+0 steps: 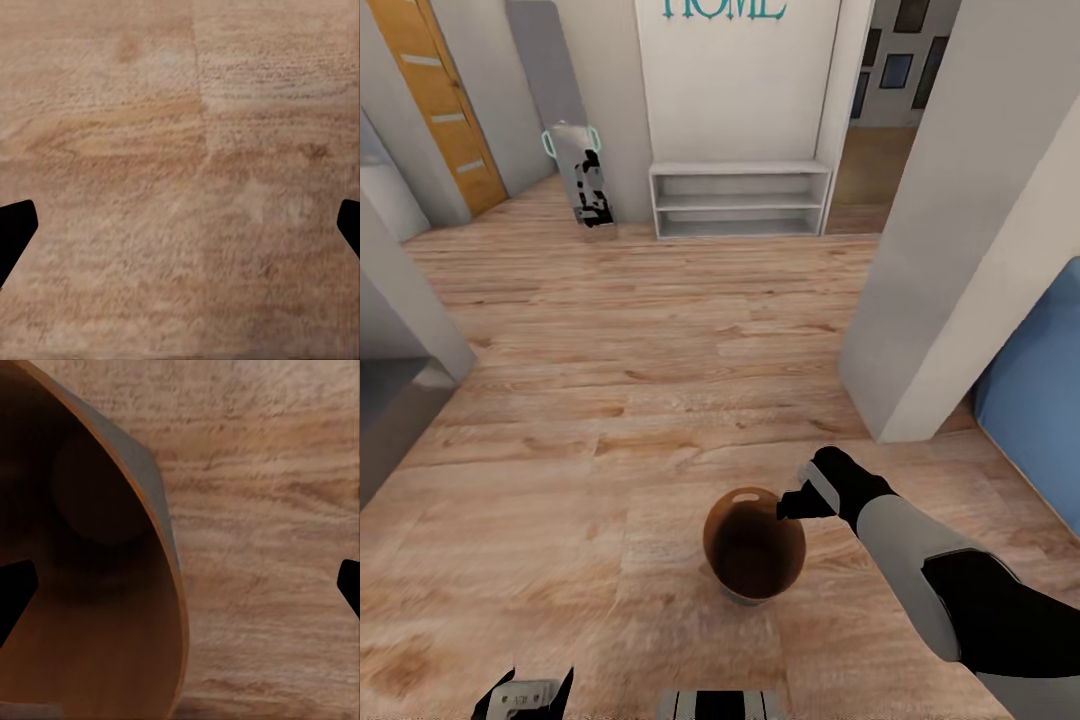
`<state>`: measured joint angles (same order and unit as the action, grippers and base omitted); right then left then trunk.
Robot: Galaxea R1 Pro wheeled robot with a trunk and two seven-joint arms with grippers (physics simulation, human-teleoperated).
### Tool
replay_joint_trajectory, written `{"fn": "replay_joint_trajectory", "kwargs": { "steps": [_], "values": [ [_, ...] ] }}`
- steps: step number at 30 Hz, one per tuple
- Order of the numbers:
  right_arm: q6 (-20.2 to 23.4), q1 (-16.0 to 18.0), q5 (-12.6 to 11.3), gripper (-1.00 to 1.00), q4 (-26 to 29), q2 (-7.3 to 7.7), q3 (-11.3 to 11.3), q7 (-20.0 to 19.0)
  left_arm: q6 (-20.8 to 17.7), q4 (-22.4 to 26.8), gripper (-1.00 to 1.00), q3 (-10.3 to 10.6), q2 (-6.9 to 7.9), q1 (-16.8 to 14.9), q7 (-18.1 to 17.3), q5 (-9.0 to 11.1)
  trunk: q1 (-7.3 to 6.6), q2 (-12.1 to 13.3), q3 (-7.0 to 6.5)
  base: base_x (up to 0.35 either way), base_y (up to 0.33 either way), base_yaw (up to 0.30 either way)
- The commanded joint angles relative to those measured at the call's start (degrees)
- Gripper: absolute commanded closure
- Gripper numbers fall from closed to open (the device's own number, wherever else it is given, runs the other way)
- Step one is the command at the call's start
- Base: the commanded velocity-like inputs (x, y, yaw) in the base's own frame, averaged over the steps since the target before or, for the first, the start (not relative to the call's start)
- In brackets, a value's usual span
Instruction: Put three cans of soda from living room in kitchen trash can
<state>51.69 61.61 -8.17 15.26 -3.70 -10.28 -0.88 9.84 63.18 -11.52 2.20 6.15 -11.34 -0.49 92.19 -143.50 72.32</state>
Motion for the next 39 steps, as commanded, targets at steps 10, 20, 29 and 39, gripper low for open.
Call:
{"fn": "replay_joint_trajectory", "kwargs": {
  "steps": [10,20,29,39],
  "values": [
    [-0.01,-0.08,-0.01,-1.00,-0.02,0.00,0.00,0.00,0.12,0.12,-1.00,0.09,0.00,0.00,0.00,0.10,0.15,-0.09,2.22,0.000,0.000,0.000],
    [-0.01,-0.12,-0.01,-1.00,0.01,0.09,0.00,0.00,0.11,0.36,-1.00,0.18,0.00,0.00,-0.06,0.13,0.15,-0.09,2.44,0.074,0.000,0.000],
    [-0.01,-0.17,-0.01,-1.00,0.02,0.03,0.00,0.00,0.41,0.52,-1.00,0.26,0.00,0.00,-0.12,0.14,0.15,-0.09,2.45,0.056,0.000,0.000],
    [-0.01,-0.17,-0.01,-1.00,0.03,-0.02,-0.20,0.00,0.24,0.42,-1.00,0.27,0.00,0.00,-0.06,0.12,0.15,-0.09,2.45,0.006,0.000,0.000]
  ]
}}
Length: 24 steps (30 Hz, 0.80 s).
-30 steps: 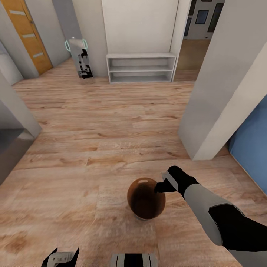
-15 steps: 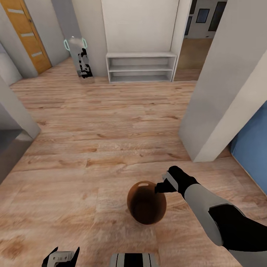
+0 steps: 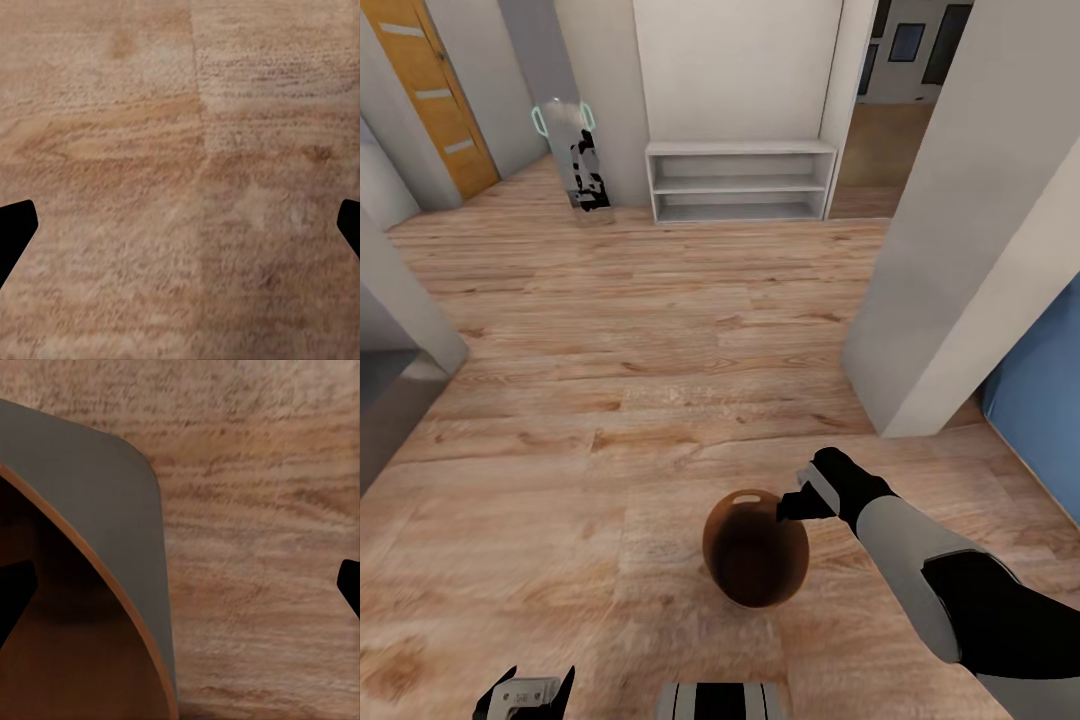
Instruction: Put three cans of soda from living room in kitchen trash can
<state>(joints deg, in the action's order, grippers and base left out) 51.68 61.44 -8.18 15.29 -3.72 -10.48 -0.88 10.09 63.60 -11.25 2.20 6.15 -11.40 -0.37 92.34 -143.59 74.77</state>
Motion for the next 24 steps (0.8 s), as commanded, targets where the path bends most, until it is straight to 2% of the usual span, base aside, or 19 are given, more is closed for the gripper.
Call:
{"fn": "replay_joint_trajectory", "kwargs": {
  "steps": [1,7,15,24],
  "values": [
    [0.00,0.00,0.00,-1.00,0.00,-0.01,-0.01,0.00,-0.01,-0.01,-1.00,0.00,0.00,0.00,-0.01,0.00,0.00,0.00,0.00,0.001,0.000,0.000],
    [0.00,0.00,0.00,-1.00,0.00,-0.06,-0.10,0.00,-0.10,-0.11,-1.00,0.00,0.00,0.00,-0.02,-0.04,0.00,0.00,0.02,0.000,0.000,0.000],
    [0.00,0.00,0.00,-1.00,0.00,-0.04,-0.07,0.00,-0.14,-0.21,-1.00,-0.01,0.00,0.00,-0.02,-0.07,0.21,-0.11,2.22,0.000,0.000,0.000],
    [0.00,0.00,0.00,-1.00,0.00,0.09,0.01,0.00,-0.10,-0.03,-1.00,0.00,0.00,0.00,-0.03,0.00,0.21,-0.11,2.81,0.000,0.000,0.000]
  ]
}}
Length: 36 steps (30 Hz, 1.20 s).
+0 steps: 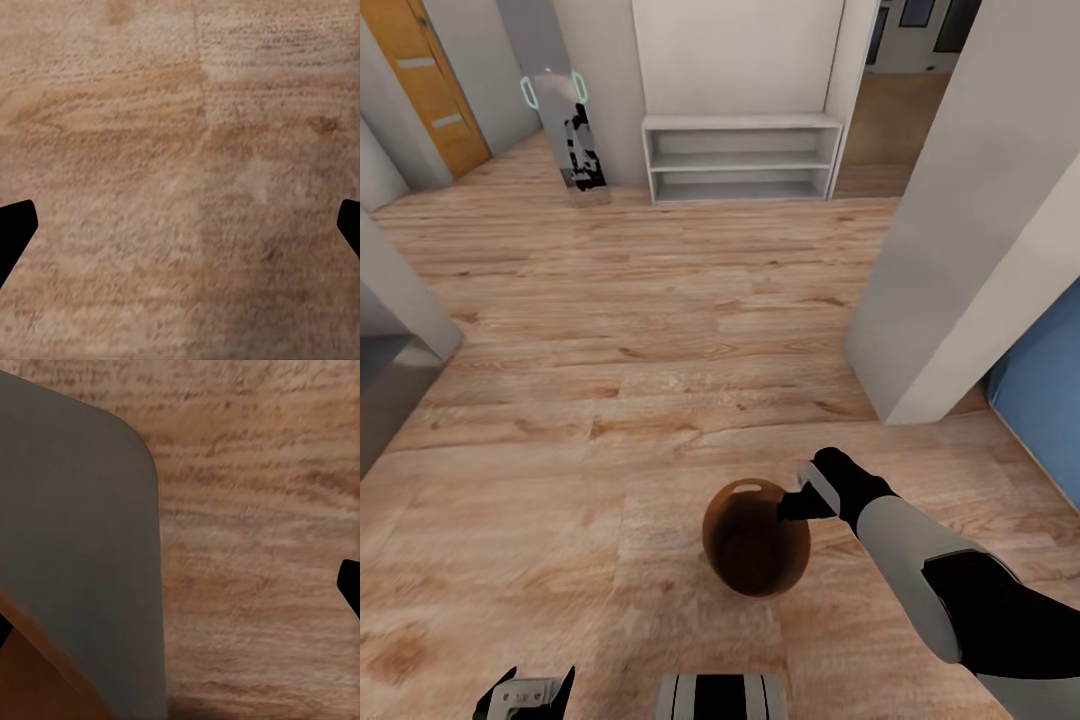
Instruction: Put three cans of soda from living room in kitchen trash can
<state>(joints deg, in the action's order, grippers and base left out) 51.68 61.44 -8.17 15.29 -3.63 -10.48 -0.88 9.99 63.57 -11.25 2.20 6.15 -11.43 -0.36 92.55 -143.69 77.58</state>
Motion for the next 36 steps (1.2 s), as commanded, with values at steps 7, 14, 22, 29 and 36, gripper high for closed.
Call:
{"fn": "replay_joint_trajectory", "kwargs": {
  "steps": [7,14,22,29,36],
  "values": [
    [0.00,0.00,0.00,-1.00,0.00,0.00,-0.06,0.00,0.02,0.05,-1.00,0.00,0.00,0.00,0.00,0.01,0.00,0.00,0.09,0.000,0.000,0.000],
    [0.00,0.00,0.00,-1.00,0.00,0.02,-0.02,0.00,0.03,0.06,-1.00,0.00,0.00,0.00,0.00,0.01,0.00,0.00,0.11,0.000,0.000,0.000],
    [0.00,0.00,0.00,-1.00,0.00,0.02,-0.06,0.00,0.03,0.06,-1.00,0.00,0.00,0.00,0.00,0.01,0.00,0.00,0.12,0.000,0.000,0.000],
    [0.00,0.00,0.00,-1.00,-0.11,0.04,-0.07,0.00,0.03,0.06,-1.00,0.00,0.00,0.00,0.00,0.01,0.00,0.00,0.12,0.000,0.000,0.000],
    [0.00,-1.03,0.00,-1.00,-0.20,0.10,0.00,0.00,0.03,0.06,-1.00,-0.04,0.00,0.00,0.00,0.01,0.00,0.00,0.12,0.000,0.000,0.000]
  ]
}}
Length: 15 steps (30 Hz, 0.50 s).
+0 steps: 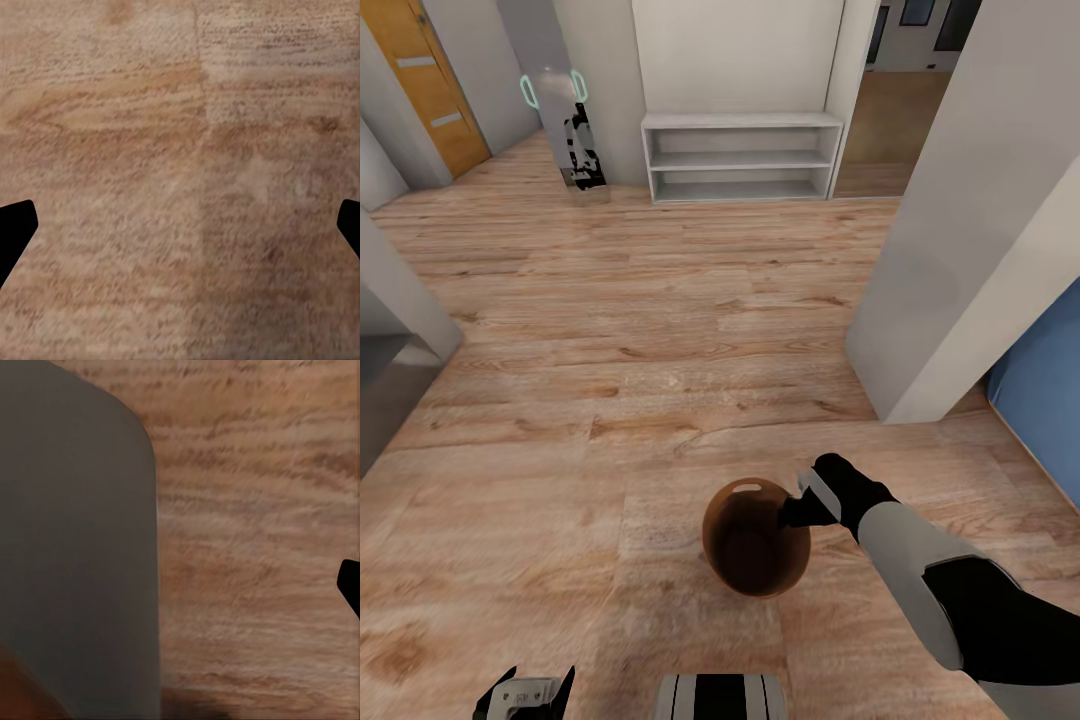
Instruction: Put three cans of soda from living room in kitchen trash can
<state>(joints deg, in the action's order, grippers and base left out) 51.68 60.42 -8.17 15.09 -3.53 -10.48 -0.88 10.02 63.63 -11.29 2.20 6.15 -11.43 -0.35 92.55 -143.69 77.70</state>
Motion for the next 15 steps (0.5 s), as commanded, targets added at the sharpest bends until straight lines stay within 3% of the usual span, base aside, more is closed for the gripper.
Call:
{"fn": "replay_joint_trajectory", "kwargs": {
  "steps": [1,15],
  "values": [
    [0.00,-0.27,0.00,-1.00,0.02,0.02,0.00,0.00,0.00,0.00,-1.00,0.00,0.00,0.00,0.00,0.00,0.00,0.00,0.00,0.000,0.000,0.000],
    [-4.56,-3.55,0.00,-1.00,-0.50,0.69,0.03,-0.20,0.00,0.00,-1.00,-0.04,0.00,0.00,0.00,0.00,0.00,0.00,0.00,0.000,0.000,0.000]
  ]
}}
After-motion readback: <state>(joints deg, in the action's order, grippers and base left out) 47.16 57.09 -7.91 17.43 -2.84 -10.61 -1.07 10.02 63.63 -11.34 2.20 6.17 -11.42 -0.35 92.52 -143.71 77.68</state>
